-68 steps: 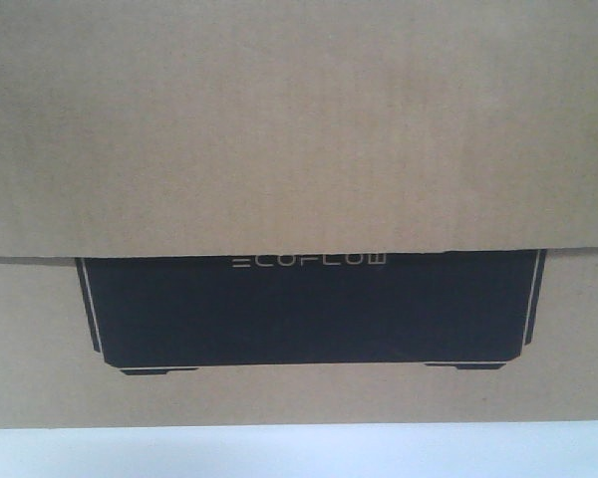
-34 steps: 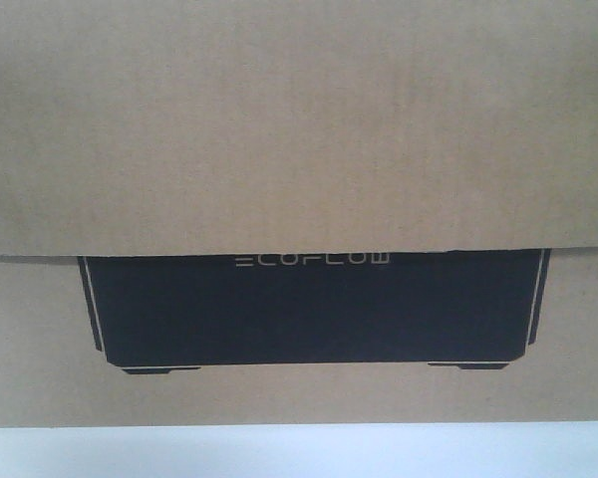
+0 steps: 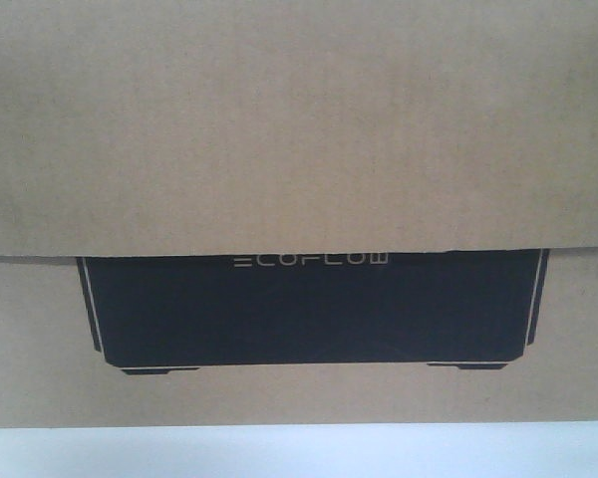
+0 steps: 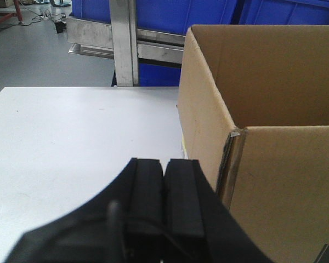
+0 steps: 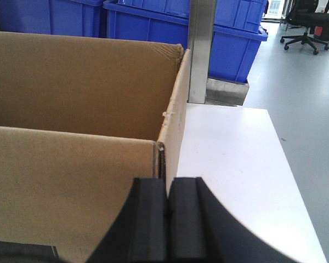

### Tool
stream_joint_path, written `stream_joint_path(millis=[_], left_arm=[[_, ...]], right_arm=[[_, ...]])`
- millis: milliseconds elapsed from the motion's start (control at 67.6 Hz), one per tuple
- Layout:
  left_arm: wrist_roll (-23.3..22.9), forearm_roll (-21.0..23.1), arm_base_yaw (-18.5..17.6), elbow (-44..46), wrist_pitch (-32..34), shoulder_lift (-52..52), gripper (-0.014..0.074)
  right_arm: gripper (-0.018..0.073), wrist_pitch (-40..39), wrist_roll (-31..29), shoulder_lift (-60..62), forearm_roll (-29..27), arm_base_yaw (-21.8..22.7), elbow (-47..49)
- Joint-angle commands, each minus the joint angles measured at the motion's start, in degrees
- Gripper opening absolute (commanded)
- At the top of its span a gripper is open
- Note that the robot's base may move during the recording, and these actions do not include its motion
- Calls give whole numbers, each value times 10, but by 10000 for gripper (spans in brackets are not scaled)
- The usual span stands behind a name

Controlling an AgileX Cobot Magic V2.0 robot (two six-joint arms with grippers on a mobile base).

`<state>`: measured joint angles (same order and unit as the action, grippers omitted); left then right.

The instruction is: Grab box from left shelf to table start

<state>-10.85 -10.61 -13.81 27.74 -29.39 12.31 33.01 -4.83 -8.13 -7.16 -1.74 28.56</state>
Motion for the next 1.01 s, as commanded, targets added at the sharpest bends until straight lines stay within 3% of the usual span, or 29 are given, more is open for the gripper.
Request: stream_joint_path(millis=[0, 74, 148, 207, 340, 532, 828, 991], left_arm=[[1, 41, 0, 15, 51, 6, -99], [16, 84, 9, 14, 51, 1, -99], [96, 125, 21, -5, 74, -15, -99], [132, 152, 41, -37, 108, -37, -99], [133, 155, 81, -145, 175, -102, -99], [133, 167, 101, -276, 294, -136, -99], [133, 168, 100, -293, 280, -137, -99], [133, 168, 100, -293, 280, -137, -99]], right_arm=[[57, -54, -4, -7, 5, 1, 13], [57, -54, -4, -7, 5, 1, 13], [57, -54, -4, -7, 5, 1, 13], [57, -54, -4, -7, 5, 1, 13], [57, -54, -4, -7, 5, 1, 13], [57, -54, -4, -7, 5, 1, 13], [57, -63, -3, -3, 21, 2, -5], [57, -114, 18, 42, 35, 8, -94]])
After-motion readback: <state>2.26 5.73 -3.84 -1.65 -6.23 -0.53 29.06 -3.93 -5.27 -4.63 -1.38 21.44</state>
